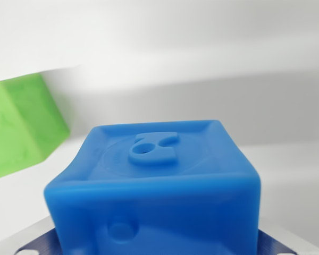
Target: Stack cube
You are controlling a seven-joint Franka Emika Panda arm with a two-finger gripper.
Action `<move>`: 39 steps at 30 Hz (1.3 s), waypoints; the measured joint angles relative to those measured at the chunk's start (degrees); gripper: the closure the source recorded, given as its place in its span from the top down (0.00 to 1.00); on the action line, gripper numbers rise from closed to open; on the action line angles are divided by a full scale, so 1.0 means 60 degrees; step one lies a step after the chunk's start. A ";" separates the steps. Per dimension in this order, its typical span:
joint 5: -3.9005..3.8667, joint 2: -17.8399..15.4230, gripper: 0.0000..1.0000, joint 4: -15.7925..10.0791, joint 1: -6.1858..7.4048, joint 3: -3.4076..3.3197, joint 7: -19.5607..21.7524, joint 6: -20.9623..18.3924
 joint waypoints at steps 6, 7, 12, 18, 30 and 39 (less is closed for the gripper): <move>-0.0007 -0.0001 0.00 0.0094 0.0144 0.0102 -0.0110 -0.0099; -0.0009 -0.0001 0.00 0.0112 0.0171 0.0122 -0.0131 -0.0117; -0.0018 -0.0001 0.00 0.0190 0.0280 0.0203 -0.0227 -0.0181; -0.0030 -0.0001 0.00 0.0310 0.0429 0.0307 -0.0345 -0.0296; -0.0053 0.0032 0.00 0.0573 0.0726 0.0503 -0.0612 -0.0518; -0.0076 0.0099 0.00 0.0787 0.0922 0.0639 -0.0798 -0.0669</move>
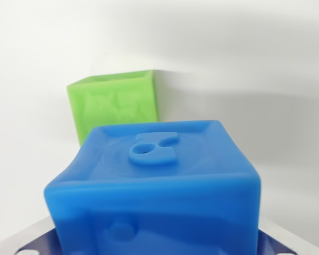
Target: Stack cube
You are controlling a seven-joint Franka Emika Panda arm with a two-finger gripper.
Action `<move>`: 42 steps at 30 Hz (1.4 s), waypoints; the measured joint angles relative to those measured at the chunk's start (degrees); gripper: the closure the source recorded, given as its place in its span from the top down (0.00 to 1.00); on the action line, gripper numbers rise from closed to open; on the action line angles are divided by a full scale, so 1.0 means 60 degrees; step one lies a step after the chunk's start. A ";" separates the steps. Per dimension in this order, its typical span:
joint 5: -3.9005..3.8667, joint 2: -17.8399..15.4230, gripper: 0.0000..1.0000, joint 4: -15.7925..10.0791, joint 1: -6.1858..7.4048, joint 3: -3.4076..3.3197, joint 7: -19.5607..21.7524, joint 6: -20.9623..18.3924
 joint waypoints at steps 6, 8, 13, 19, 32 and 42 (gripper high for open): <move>-0.0021 0.0047 0.00 0.0150 0.0132 0.0088 -0.0134 -0.0105; -0.0027 0.0064 0.00 0.0209 0.0182 0.0115 -0.0186 -0.0148; -0.0042 0.0112 0.00 0.0344 0.0293 0.0182 -0.0295 -0.0230; -0.0139 0.0311 0.00 0.0430 0.0373 0.0210 -0.0336 -0.0140; -0.0546 0.1397 0.00 0.0494 0.0400 0.0088 -0.0075 0.0795; -0.0752 0.1890 0.00 0.0553 0.0463 -0.0021 0.0077 0.1221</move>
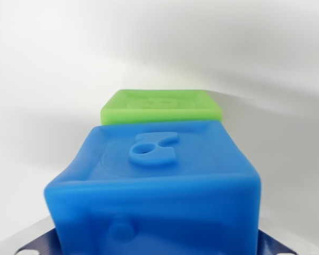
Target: Stack cube
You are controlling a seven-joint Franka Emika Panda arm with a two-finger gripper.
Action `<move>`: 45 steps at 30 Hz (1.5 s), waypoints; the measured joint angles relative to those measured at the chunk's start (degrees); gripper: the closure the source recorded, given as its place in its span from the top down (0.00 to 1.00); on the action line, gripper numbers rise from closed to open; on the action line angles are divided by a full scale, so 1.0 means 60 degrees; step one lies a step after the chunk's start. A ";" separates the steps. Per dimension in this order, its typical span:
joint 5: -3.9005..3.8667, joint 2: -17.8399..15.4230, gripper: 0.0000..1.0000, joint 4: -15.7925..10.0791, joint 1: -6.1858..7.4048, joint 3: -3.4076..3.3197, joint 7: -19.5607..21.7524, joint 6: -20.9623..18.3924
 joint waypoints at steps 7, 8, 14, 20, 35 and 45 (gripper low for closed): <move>-0.0039 0.0135 0.00 0.0028 0.0040 -0.0050 0.0036 0.0123; -0.0040 0.0135 1.00 0.0029 0.0045 -0.0053 0.0038 0.0124; -0.0041 0.0135 1.00 0.0030 0.0052 -0.0058 0.0041 0.0127; -0.0042 0.0138 1.00 0.0031 0.0052 -0.0059 0.0042 0.0130; -0.0042 0.0139 1.00 0.0031 0.0052 -0.0059 0.0043 0.0131; -0.0039 0.0122 1.00 0.0031 0.0052 -0.0058 0.0039 0.0108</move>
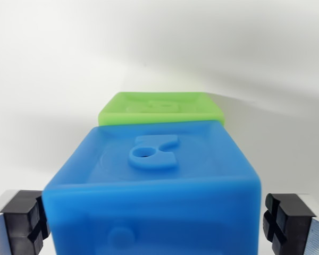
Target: Stack cube
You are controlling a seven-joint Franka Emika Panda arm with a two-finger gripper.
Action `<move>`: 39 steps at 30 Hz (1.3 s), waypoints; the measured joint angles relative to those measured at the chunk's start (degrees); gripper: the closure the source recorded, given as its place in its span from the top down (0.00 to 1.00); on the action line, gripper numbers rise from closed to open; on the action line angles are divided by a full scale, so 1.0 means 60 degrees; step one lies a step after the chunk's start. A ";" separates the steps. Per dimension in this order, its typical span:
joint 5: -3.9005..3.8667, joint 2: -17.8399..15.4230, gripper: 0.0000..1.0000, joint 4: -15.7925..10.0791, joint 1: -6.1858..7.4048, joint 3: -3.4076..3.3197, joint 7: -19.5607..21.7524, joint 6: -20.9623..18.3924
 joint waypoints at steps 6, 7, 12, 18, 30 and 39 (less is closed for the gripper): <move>0.0069 -0.0251 1.00 -0.0032 -0.0026 0.0043 -0.0050 -0.0183; 0.0092 -0.0312 1.00 -0.0041 -0.0034 0.0055 -0.0065 -0.0231; 0.0225 -0.0616 1.00 -0.0076 -0.0050 0.0102 -0.0153 -0.0492; 0.0434 -0.1116 1.00 -0.0110 -0.0053 0.0143 -0.0306 -0.0938; 0.0812 -0.2293 1.00 -0.0122 -0.0033 0.0176 -0.0574 -0.2072; 0.1013 -0.3231 1.00 0.0000 -0.0005 0.0176 -0.0727 -0.3120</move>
